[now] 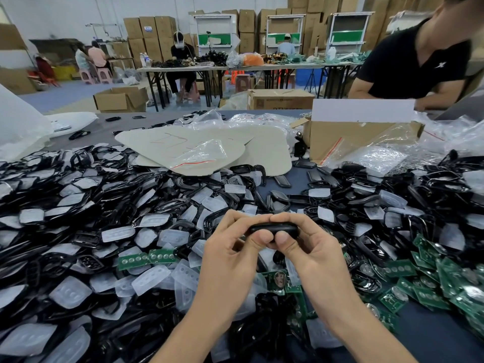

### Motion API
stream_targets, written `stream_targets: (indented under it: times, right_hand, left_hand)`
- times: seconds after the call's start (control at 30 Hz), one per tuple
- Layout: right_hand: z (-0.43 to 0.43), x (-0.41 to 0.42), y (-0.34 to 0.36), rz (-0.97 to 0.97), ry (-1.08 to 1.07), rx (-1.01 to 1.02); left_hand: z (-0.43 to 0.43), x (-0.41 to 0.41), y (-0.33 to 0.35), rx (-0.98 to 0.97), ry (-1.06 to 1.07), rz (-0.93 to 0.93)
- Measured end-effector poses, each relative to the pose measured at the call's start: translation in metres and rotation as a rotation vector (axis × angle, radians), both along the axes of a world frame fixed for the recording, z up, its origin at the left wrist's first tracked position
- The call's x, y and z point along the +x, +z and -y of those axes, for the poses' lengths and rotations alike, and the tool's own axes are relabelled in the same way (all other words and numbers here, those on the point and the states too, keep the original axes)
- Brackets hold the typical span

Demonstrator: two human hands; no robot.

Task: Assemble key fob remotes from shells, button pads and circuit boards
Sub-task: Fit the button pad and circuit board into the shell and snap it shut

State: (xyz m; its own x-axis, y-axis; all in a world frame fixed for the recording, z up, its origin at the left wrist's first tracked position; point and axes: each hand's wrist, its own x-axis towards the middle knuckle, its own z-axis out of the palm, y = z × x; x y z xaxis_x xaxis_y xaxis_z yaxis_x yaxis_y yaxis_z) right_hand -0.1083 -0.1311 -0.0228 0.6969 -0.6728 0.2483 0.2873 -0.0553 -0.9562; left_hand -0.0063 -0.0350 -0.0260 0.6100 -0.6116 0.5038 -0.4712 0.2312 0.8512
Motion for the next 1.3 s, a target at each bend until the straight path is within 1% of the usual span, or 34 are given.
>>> stream_targets:
  times: [0.13,0.3,0.43,0.6,0.67,0.8,0.87,0.9,0.93,0.97,1.03,1.07,1.1,1.2,1.3]
  right_hand:
    - [0.000,0.000,-0.001,0.007,-0.010,-0.011]
    - [0.000,0.001,-0.003,0.002,-0.014,-0.039]
    - [-0.001,0.001,0.000,0.001,0.001,-0.085]
    - [0.002,0.002,-0.006,0.057,0.020,-0.014]
    - [0.003,0.003,-0.008,0.050,0.003,-0.049]
    - [0.005,0.001,-0.008,-0.022,-0.062,-0.216]
    - [0.007,0.001,-0.006,-0.021,-0.062,-0.240]
    - [0.007,0.001,-0.006,-0.001,-0.048,-0.206]
    - [0.005,0.002,-0.006,0.026,-0.021,-0.120]
    - [0.004,0.004,-0.007,0.058,0.025,0.013]
    - [-0.003,0.008,-0.008,0.142,0.182,0.341]
    - [-0.006,0.009,-0.007,0.176,0.252,0.464]
    - [-0.008,0.010,-0.007,0.198,0.299,0.546]
    - [-0.011,0.011,-0.006,0.246,0.332,0.705]
    - [-0.012,0.013,-0.004,0.231,0.275,0.725]
  left_hand:
    - [0.000,0.000,0.000,0.002,0.023,-0.022]
    - [0.000,-0.001,-0.001,0.020,0.057,-0.006]
    - [0.001,-0.002,0.001,0.004,0.047,-0.018]
    - [0.002,0.003,-0.001,0.027,0.050,0.003]
    - [0.001,0.005,-0.002,0.053,0.063,0.069]
    - [0.003,0.006,-0.007,0.107,0.097,0.255]
    - [0.003,0.007,-0.009,0.099,0.129,0.334]
    - [0.004,0.007,-0.010,0.083,0.155,0.370]
    - [0.004,0.007,-0.011,0.060,0.187,0.397]
    - [0.004,0.007,-0.012,0.034,0.217,0.407]
    - [0.004,0.007,-0.014,-0.004,0.257,0.383]
    - [0.004,0.006,-0.015,-0.009,0.270,0.370]
    - [0.005,0.005,-0.016,-0.007,0.277,0.365]
    - [0.007,0.002,-0.016,0.003,0.252,0.362]
    - [0.009,0.000,-0.017,0.072,0.186,0.345]
